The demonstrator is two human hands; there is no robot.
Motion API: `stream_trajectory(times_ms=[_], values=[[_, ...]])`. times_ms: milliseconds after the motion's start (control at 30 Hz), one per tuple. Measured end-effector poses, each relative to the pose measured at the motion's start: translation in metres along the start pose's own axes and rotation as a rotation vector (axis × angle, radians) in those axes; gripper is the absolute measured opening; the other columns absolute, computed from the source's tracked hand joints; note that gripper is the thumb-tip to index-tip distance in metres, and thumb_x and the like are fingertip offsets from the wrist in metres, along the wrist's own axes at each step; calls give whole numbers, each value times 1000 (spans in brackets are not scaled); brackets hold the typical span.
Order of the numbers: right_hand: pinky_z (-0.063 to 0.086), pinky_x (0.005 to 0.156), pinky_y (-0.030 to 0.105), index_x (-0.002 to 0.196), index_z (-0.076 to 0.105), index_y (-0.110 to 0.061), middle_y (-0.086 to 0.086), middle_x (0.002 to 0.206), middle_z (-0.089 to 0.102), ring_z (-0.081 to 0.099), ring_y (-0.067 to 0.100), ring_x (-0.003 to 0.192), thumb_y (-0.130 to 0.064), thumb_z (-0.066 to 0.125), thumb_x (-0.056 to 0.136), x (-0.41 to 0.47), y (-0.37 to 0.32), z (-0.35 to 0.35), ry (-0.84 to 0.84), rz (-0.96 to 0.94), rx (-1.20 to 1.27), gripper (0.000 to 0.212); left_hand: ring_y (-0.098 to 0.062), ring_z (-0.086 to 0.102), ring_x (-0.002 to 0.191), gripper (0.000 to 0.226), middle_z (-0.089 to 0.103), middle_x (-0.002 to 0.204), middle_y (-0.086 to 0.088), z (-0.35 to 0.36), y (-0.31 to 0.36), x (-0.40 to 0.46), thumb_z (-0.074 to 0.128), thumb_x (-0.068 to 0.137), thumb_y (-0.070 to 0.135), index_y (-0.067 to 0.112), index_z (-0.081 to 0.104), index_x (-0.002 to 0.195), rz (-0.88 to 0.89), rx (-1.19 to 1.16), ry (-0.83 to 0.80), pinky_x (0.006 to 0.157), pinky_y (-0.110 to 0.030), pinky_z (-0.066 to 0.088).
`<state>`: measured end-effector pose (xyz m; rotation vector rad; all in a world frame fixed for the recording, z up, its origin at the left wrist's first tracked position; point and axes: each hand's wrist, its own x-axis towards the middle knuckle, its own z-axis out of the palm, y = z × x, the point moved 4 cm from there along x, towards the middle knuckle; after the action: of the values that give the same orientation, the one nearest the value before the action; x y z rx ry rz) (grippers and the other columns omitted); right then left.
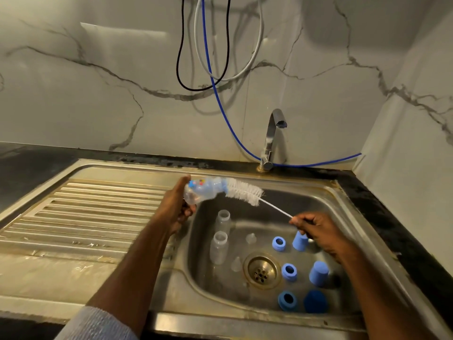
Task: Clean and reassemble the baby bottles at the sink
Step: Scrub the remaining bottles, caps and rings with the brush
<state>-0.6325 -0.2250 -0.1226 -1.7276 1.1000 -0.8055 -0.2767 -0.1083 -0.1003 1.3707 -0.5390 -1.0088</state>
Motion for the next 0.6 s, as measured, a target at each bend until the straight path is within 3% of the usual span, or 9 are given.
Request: stream_trajectory(times_ms=[67,200,300,367,500,600], values=[[45,57,10,86,76,-14,-4,59,60,53,2,55,-9,65,95,0,-2,4,-19,-18,0,16,-11,46,45,59,57,67,-9,4,-1,-1,54,93,63,7,65,103,-7,27,7,41,-19,37],[46,57,9,90,78,-14,-1,61,64,56,0,55,-10,66,94,1,4,-17,67,-7,48,13,-15,45,47,60,58,68,-13,-14,4,6,55,94,62,3,66,102,-28,-25,10,44,-22,32],[42,54,10,88,77,-13,-5,57,59,51,2,53,-10,64,95,2,4,2,-13,-21,6,15,-12,51,44,57,61,57,-6,-2,-8,4,54,93,64,8,68,97,-46,15,20,46,-23,38],[41,53,10,86,77,-12,-5,56,56,49,0,52,-11,64,96,3,1,8,-42,-40,-9,16,-15,57,48,57,66,60,-8,3,-13,4,54,92,65,10,69,98,-31,77,39,51,-26,44],[43,57,13,82,77,-14,-3,55,53,49,4,54,-12,62,97,4,7,-1,-45,-43,-24,21,-19,74,78,26,70,107,-4,-2,-2,9,57,100,37,24,61,123,242,145,-8,58,-32,60],[41,52,12,80,78,-15,-2,56,52,47,4,52,-16,62,97,6,12,-2,-44,-25,-24,24,-17,72,101,22,69,112,8,-3,11,7,57,101,20,28,67,119,462,138,-82,70,-31,62]])
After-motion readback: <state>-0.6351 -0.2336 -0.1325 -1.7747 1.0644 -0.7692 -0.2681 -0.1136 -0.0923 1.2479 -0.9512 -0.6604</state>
